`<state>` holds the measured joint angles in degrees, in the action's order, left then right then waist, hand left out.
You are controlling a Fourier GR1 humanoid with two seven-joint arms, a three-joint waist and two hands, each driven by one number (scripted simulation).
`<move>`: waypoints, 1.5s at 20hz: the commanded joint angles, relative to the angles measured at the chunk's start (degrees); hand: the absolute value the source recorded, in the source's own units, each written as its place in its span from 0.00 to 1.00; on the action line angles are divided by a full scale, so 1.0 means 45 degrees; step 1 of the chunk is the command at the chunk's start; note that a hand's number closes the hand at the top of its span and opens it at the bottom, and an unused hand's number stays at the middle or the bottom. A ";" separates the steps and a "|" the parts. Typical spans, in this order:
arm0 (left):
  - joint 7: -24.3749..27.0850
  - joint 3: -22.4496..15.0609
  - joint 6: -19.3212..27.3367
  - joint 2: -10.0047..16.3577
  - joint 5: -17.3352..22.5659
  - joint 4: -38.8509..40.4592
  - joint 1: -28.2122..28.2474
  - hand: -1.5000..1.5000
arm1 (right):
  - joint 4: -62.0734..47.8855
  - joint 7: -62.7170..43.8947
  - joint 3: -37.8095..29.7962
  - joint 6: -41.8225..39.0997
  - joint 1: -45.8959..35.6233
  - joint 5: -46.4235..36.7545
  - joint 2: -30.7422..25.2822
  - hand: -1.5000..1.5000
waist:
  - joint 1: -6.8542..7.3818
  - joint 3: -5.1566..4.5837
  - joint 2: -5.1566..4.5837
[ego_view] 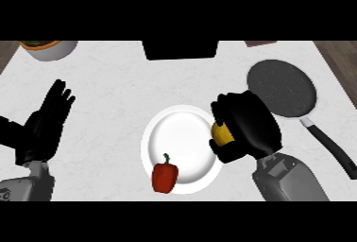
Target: Pick the lemon from the plate and place it in the pan
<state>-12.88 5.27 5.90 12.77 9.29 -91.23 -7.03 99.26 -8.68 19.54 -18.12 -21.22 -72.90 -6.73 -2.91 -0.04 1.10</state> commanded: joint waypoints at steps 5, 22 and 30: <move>-0.0788 -0.0677 0.0236 -0.0362 -0.0437 -0.0809 -0.0356 0.50 | 0.5493 -0.2385 -0.0898 -0.3577 0.0234 0.0283 0.0162 1.00 | 0.0558 0.0007 -0.0191; -0.0480 -0.0362 -0.0349 -0.0354 -0.0367 -0.0929 -0.0072 0.50 | -0.1917 0.1772 -0.8731 0.0220 -0.2518 0.3847 -0.2794 1.00 | 0.0777 0.0015 -0.0278; -0.0608 -0.0193 0.0153 -0.0524 -0.0728 0.0201 -0.1389 0.50 | -0.8260 0.5727 -0.9168 0.3847 -0.3008 0.3751 -0.3746 1.00 | 0.0887 0.0031 -0.0382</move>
<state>-14.50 4.95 3.93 11.48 8.00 -91.63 -10.36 73.80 8.78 -20.46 -7.86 -34.38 -56.47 -22.19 0.89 0.04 -0.37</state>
